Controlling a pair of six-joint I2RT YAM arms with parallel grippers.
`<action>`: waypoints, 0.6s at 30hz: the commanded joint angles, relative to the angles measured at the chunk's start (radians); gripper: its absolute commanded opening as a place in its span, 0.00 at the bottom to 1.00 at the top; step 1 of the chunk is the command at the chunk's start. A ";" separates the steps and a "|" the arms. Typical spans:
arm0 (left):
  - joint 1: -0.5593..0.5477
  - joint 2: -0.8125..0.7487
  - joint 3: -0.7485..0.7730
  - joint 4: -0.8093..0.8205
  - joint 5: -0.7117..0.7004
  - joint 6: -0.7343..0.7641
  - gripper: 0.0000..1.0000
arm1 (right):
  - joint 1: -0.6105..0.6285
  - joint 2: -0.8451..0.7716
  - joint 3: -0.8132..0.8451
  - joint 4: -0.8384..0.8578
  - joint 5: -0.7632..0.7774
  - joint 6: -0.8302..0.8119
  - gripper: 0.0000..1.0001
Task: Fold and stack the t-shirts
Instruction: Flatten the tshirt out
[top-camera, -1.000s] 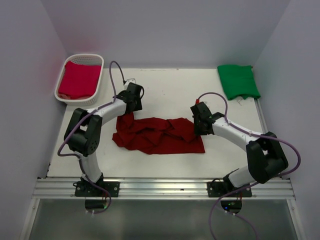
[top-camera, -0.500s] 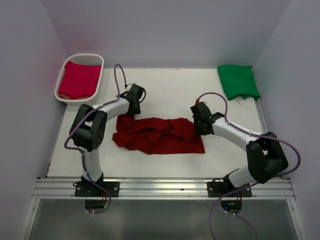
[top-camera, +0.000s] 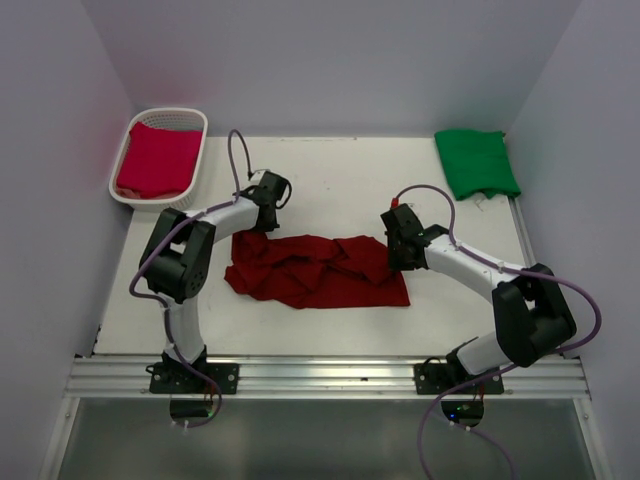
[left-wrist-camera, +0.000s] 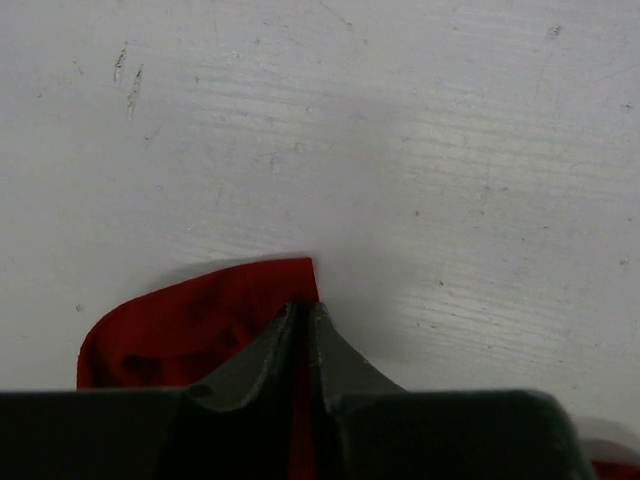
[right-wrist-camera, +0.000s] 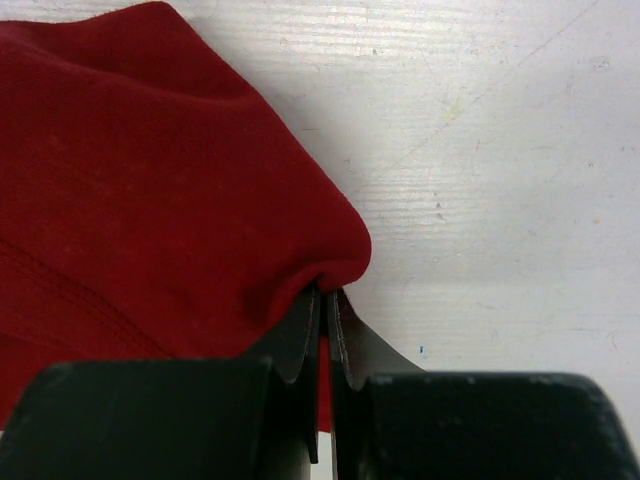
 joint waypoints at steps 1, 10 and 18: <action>0.006 -0.036 -0.016 -0.014 -0.059 -0.020 0.17 | -0.004 -0.015 0.015 0.012 -0.005 0.000 0.00; 0.006 -0.091 -0.047 0.052 -0.053 0.005 0.37 | -0.005 -0.003 0.021 0.014 -0.006 -0.003 0.00; 0.006 0.030 0.022 0.037 -0.041 0.011 0.38 | -0.005 -0.002 0.023 0.012 -0.006 -0.006 0.00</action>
